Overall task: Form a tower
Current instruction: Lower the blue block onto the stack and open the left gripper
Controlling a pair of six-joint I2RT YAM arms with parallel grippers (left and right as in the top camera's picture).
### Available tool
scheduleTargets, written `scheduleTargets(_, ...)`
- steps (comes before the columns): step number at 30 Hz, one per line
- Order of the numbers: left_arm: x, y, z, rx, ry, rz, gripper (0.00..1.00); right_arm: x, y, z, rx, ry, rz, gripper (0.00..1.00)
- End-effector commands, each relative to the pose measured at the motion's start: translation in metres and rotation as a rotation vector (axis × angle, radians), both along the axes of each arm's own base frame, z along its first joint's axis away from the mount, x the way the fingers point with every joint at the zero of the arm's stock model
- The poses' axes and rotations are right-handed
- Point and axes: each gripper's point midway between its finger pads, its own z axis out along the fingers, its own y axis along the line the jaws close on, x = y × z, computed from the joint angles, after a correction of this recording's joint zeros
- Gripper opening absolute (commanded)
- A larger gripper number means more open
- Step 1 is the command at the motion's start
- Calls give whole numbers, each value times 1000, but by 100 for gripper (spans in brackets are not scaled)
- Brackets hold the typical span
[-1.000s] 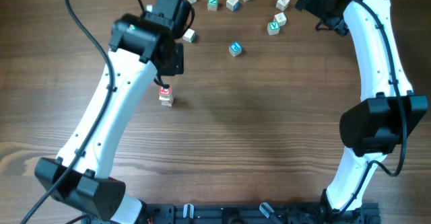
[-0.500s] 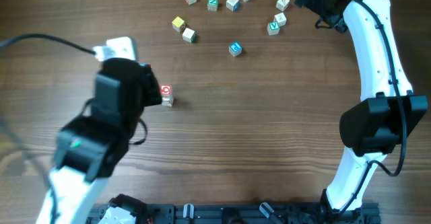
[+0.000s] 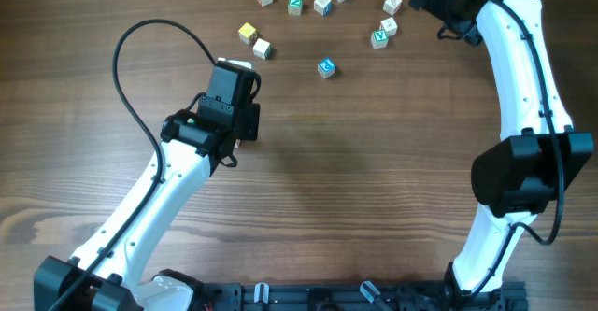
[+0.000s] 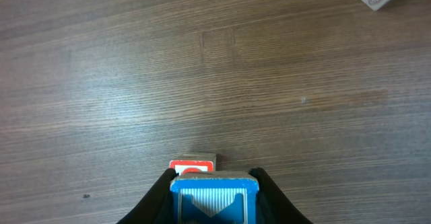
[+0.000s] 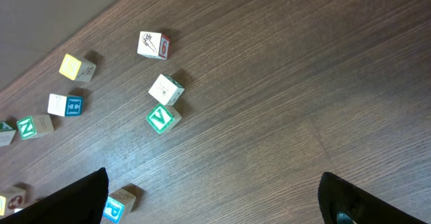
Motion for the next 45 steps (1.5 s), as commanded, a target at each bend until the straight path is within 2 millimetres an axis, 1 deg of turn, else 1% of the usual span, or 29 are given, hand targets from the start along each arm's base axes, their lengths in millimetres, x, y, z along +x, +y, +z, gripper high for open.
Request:
scheduleTargets(1, 3, 0, 2, 22, -11, -49, 15, 0, -2, 13, -1, -33, -11, 100)
scheduleTargets(4, 4, 4, 1, 21, -9, -38, 12, 0, -2, 13, -1, -33, -11, 100)
scheduleTargets(6, 5, 10, 0, 22, -5, -21, 11, 0, -2, 13, -1, -33, -11, 100)
scheduleTargets(8, 3, 20, -4, 27, 13, 3, 11, 0, -2, 13, -1, -33, -11, 100)
scheduleTargets(10, 0, 25, -9, 25, 30, 14, 10, 0, -2, 13, -1, -33, -11, 100)
scheduleTargets(14, -1, 26, -22, 22, 30, 15, 10, 0, -2, 13, -1, -33, -11, 100)
scheduleTargets(20, -1, 24, -22, 10, 31, 6, 12, 0, -2, 13, -1, -33, -11, 100)
scheduleTargets(22, -2, 23, -22, 9, 32, 6, 15, 0, -2, 13, -1, -33, -12, 100)
scheduleTargets(28, -5, 18, -28, 12, 47, -61, 16, 0, -2, 13, -1, -33, -11, 100)
scheduleTargets(30, -7, 13, -32, -2, 53, -99, 18, 0, -2, 13, -1, -33, -11, 100)
scheduleTargets(35, -6, 16, -34, -10, 56, -90, 20, 0, -2, 13, -1, -33, -11, 100)
scheduleTargets(37, -6, 17, -35, -25, 57, -87, 22, 0, -2, 13, -1, -33, -11, 100)
scheduleTargets(40, -4, 24, -36, -28, 56, -68, 23, 0, -2, 13, -1, -33, -11, 100)
scheduleTargets(45, -4, 20, -38, -59, 67, -79, 25, 0, -2, 13, -1, -33, -11, 100)
